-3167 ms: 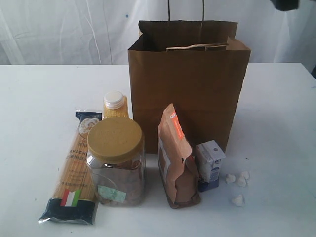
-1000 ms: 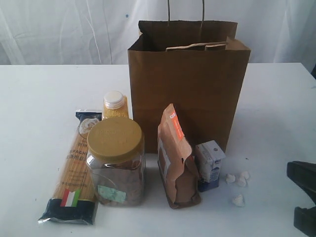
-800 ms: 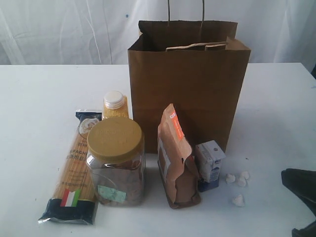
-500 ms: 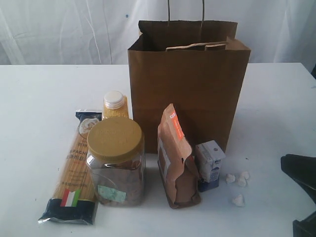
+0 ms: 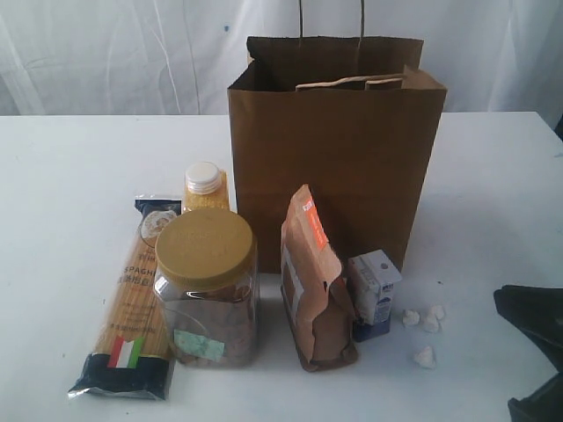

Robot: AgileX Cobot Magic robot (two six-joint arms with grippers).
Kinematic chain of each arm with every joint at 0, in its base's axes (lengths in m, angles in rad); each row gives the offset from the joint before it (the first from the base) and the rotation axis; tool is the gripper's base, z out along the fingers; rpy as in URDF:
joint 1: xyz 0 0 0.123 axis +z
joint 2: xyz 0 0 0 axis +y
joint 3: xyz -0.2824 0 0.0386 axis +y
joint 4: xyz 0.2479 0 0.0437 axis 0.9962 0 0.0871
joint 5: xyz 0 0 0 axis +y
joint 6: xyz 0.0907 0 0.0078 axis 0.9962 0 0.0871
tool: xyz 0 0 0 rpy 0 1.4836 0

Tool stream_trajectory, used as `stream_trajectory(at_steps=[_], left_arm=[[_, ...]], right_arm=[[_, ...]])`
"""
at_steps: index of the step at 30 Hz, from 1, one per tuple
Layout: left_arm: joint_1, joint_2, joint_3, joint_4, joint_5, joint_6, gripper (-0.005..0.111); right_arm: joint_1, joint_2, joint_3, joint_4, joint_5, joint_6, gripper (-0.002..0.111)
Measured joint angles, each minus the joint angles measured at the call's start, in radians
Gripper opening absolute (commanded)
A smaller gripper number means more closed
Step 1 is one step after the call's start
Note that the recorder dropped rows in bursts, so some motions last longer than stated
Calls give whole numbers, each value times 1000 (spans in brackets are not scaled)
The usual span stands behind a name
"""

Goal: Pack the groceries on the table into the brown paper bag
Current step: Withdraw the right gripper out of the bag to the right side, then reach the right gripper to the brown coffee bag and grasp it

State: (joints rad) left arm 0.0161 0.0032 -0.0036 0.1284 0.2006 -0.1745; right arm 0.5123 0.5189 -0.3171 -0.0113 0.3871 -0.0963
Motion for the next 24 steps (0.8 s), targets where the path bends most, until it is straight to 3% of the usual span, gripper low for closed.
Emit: stream_trajectory(at_steps=[8,15,18,24], left_arm=[[0,0,0,0,0,0,0],[0,0,0,0,0,0,0],[0,0,0,0,0,0,0],[0,0,0,0,0,0,0]], right_arm=[[0,51,-22,-84,59,84,0],[0,397,-185,-300,395,310,0],[0,507,-271,-205,408,307,0],[0,586,-369,244,324,152,0]])
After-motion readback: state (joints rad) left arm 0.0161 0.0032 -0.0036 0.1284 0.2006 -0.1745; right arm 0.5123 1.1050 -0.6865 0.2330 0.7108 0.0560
